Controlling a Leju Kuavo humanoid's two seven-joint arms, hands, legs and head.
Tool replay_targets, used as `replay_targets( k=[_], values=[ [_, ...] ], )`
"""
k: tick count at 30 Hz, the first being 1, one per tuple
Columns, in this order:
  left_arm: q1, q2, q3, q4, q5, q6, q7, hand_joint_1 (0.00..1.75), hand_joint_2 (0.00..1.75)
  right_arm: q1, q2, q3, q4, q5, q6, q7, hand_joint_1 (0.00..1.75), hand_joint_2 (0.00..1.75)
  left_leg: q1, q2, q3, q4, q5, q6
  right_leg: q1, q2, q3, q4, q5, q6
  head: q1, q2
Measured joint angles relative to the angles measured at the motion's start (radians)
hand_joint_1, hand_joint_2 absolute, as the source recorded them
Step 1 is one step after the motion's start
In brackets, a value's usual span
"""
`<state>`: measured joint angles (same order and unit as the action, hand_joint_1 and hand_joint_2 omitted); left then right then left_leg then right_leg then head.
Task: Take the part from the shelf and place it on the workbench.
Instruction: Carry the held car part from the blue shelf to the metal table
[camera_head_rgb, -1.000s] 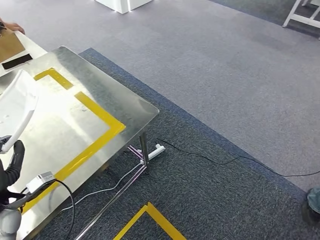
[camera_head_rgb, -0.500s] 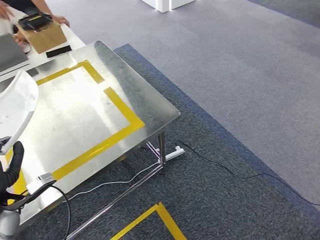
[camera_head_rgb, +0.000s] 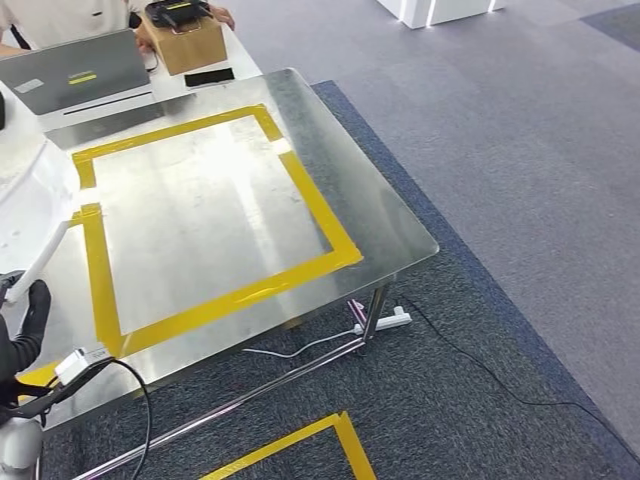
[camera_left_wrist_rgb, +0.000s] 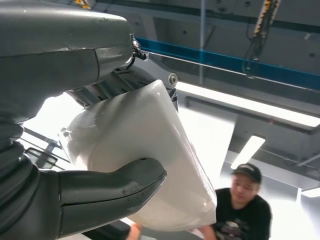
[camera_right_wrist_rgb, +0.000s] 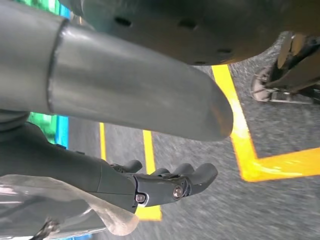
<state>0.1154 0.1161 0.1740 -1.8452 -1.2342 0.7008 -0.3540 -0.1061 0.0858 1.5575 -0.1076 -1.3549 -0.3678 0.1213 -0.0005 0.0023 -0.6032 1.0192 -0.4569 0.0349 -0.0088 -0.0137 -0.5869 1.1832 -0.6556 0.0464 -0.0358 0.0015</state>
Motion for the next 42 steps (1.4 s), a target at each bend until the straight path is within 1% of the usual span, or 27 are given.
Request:
replay_targets(
  k=[1,2,3,4,6,8,10,11,13,14,15,17,18,19,20,22,24,26,28,30,32,33,34,36,37,39,42],
  values=[
    [0.000,0.000,0.000,0.000,0.000,0.000,0.000,1.75,1.75,0.002,0.000,0.000,0.000,0.000,0.000,0.000,0.00,0.00,0.000,-0.013,0.000,0.000,-0.001,0.002,0.000,0.007,-0.035,0.058,-0.015,0.000,0.001,0.000],
    [0.001,0.000,0.000,0.000,0.000,0.000,0.000,1.75,1.75,0.003,0.000,0.000,0.000,0.000,0.000,0.000,0.00,0.00,-0.001,-0.028,0.001,0.001,-0.001,0.003,0.000,0.010,-0.058,0.088,-0.012,0.000,0.000,0.000],
    [0.001,0.000,0.000,0.000,0.000,0.000,0.000,1.75,1.75,0.005,0.000,0.000,0.000,0.000,0.000,0.000,0.00,0.00,-0.001,-0.044,0.003,0.001,-0.002,0.003,0.000,0.013,-0.064,0.080,0.012,-0.001,0.000,0.000],
    [0.002,0.000,0.000,0.000,0.000,0.000,0.000,1.75,1.75,0.005,0.000,0.000,0.000,0.000,0.000,-0.001,0.00,0.00,-0.001,-0.059,0.005,0.001,-0.003,0.003,-0.001,0.018,-0.052,0.036,0.052,-0.003,0.000,0.000],
    [0.001,0.000,0.000,0.000,0.001,0.000,0.000,1.75,1.75,0.004,0.000,0.000,0.000,0.000,0.000,-0.003,0.00,0.00,-0.001,-0.086,0.007,0.003,-0.005,-0.002,-0.004,0.057,-0.005,-0.090,0.124,-0.009,0.000,0.000],
    [0.000,0.000,0.000,0.000,0.002,0.000,0.000,1.75,1.75,0.002,0.000,0.000,0.000,0.000,0.000,-0.005,0.00,0.00,0.002,-0.109,0.002,0.006,-0.004,-0.012,-0.006,0.093,0.029,-0.160,0.140,-0.016,-0.001,0.000],
    [0.003,0.001,0.000,0.000,0.002,0.000,0.000,1.75,1.75,0.001,0.000,0.000,0.000,0.000,0.000,-0.006,0.00,0.00,0.007,-0.132,-0.005,0.005,0.001,-0.026,-0.004,0.085,0.041,-0.171,0.136,-0.026,-0.001,0.000],
    [0.006,0.001,-0.001,-0.001,0.002,0.000,0.000,1.75,1.75,0.001,0.000,0.000,0.000,0.000,0.000,-0.006,0.00,0.00,0.008,-0.124,-0.007,0.007,0.000,-0.033,-0.004,0.072,0.044,-0.175,0.138,-0.032,-0.001,0.000],
    [0.006,0.003,-0.001,-0.001,0.003,0.000,0.000,1.75,1.75,0.002,0.000,0.000,0.000,0.000,0.000,-0.006,0.00,0.00,0.005,-0.077,-0.027,0.050,-0.027,-0.044,-0.006,0.046,0.053,-0.185,0.141,-0.043,-0.006,0.000],
    [0.005,0.003,-0.001,-0.002,0.003,0.000,0.000,1.75,1.75,0.003,0.000,0.000,0.000,0.000,-0.001,-0.006,0.00,0.00,0.005,-0.043,-0.052,0.103,-0.054,-0.049,-0.005,0.032,0.057,-0.187,0.140,-0.047,-0.009,0.000],
    [0.004,0.003,-0.002,-0.002,0.004,0.000,0.000,1.75,1.75,0.003,0.000,0.000,0.000,0.000,-0.001,-0.006,0.00,0.00,0.006,-0.024,-0.083,0.168,-0.083,-0.053,-0.003,0.019,0.059,-0.187,0.137,-0.050,-0.010,0.000],
    [0.007,0.003,-0.002,-0.002,0.004,0.000,0.000,1.75,1.75,0.004,0.000,0.000,0.000,0.000,0.000,-0.006,0.00,0.00,0.009,-0.012,-0.136,0.276,-0.119,-0.058,-0.001,-0.009,0.062,-0.187,0.132,-0.053,-0.011,0.000],
    [0.008,0.003,-0.003,-0.002,0.004,0.000,0.000,1.75,1.75,0.004,0.000,0.000,0.000,0.000,0.000,-0.006,0.00,0.00,0.010,-0.010,-0.139,0.281,-0.109,-0.058,0.000,-0.024,0.065,-0.187,0.130,-0.053,-0.011,0.000],
    [0.008,0.003,-0.002,-0.002,0.004,0.000,0.000,1.75,1.75,0.004,0.000,0.000,0.000,0.000,0.000,-0.006,0.00,0.00,0.010,-0.006,-0.121,0.248,-0.084,-0.057,0.001,-0.038,0.069,-0.187,0.127,-0.052,-0.011,0.000],
    [0.008,0.003,-0.002,-0.002,0.005,0.000,0.000,1.75,1.75,0.003,0.000,0.000,0.000,0.000,0.000,-0.007,0.00,0.00,0.008,0.006,-0.087,0.183,-0.048,-0.052,0.002,-0.050,0.074,-0.187,0.123,-0.051,-0.011,0.000],
    [0.007,0.003,-0.003,-0.002,0.006,0.000,0.000,1.75,1.75,0.002,0.000,0.000,0.000,0.000,0.000,-0.007,0.00,0.00,-0.002,0.049,-0.018,0.054,-0.004,-0.040,0.007,-0.074,0.082,-0.186,0.113,-0.043,-0.010,0.000],
    [0.006,0.003,-0.004,-0.002,0.007,0.000,0.000,1.75,1.75,0.002,0.000,0.000,0.000,-0.001,0.001,-0.008,0.00,0.00,-0.011,0.067,0.002,0.009,-0.004,-0.029,0.013,-0.095,0.087,-0.187,0.106,-0.033,-0.009,0.000],
    [0.009,0.003,-0.003,-0.002,0.007,0.000,0.001,1.75,1.75,0.000,0.000,0.000,0.000,-0.002,0.002,-0.012,0.00,0.00,-0.009,0.044,0.002,0.002,-0.002,-0.019,0.012,-0.108,0.092,-0.189,0.099,-0.023,-0.009,0.000],
    [0.010,0.003,-0.003,-0.002,0.005,0.000,0.001,1.75,1.75,-0.002,0.000,0.000,0.000,-0.006,0.002,-0.018,0.00,0.00,-0.004,0.028,0.008,-0.008,0.002,-0.009,0.009,-0.063,0.078,-0.153,0.071,-0.014,-0.007,0.000],
    [0.009,0.002,-0.003,-0.002,0.003,0.000,0.001,1.75,1.75,-0.002,0.000,0.000,0.000,-0.010,0.003,-0.022,0.00,0.00,-0.001,0.017,0.010,-0.012,0.002,-0.001,0.006,-0.002,0.017,-0.033,0.014,-0.009,-0.003,0.000],
    [0.009,0.002,-0.004,-0.001,0.000,0.000,0.001,1.75,1.75,0.001,0.000,0.000,0.000,-0.014,0.004,-0.022,0.00,0.00,-0.001,0.005,0.010,-0.011,0.001,0.002,0.005,0.012,-0.056,0.090,-0.021,-0.007,-0.002,0.000],
    [0.009,0.001,-0.005,-0.001,-0.002,0.000,0.001,1.75,1.75,0.003,0.000,0.000,0.000,-0.015,0.005,-0.022,0.00,0.00,-0.001,-0.001,0.011,-0.010,0.000,0.002,0.005,0.013,-0.075,0.107,-0.010,-0.006,-0.002,0.000],
    [0.009,0.001,-0.007,0.000,-0.003,0.000,0.001,1.75,1.75,0.005,0.000,0.000,0.000,-0.016,0.006,-0.020,0.00,0.00,0.000,-0.006,0.013,-0.009,-0.002,0.001,0.005,0.013,-0.072,0.080,0.022,-0.005,-0.002,0.000],
    [0.009,0.002,-0.013,0.002,-0.008,-0.001,0.001,1.75,1.75,0.004,0.000,0.000,0.000,-0.016,0.008,-0.018,0.00,0.00,0.001,-0.014,0.016,-0.004,-0.007,-0.005,0.002,0.015,-0.026,-0.051,0.105,-0.005,-0.002,0.000],
    [0.008,0.002,-0.017,0.004,-0.010,-0.001,0.001,1.75,1.75,0.003,0.000,0.000,0.000,-0.016,0.010,-0.017,0.00,0.00,0.000,-0.017,0.016,0.001,-0.011,-0.009,0.001,0.017,0.001,-0.111,0.131,-0.008,-0.003,0.000],
    [0.007,0.005,-0.027,0.009,-0.016,-0.001,0.004,1.75,1.75,0.001,0.000,0.000,0.000,-0.016,0.016,-0.017,0.00,0.00,-0.003,-0.021,0.012,0.008,-0.014,-0.014,0.001,0.020,0.025,-0.163,0.142,-0.016,-0.004,0.000],
    [0.005,0.014,-0.054,0.025,-0.030,-0.001,0.016,1.75,1.75,0.002,0.000,0.000,0.000,-0.016,0.020,-0.015,0.00,0.00,-0.005,-0.022,0.012,0.008,-0.012,-0.002,0.002,0.020,0.028,-0.169,0.145,-0.022,-0.004,0.000]
  ],
)
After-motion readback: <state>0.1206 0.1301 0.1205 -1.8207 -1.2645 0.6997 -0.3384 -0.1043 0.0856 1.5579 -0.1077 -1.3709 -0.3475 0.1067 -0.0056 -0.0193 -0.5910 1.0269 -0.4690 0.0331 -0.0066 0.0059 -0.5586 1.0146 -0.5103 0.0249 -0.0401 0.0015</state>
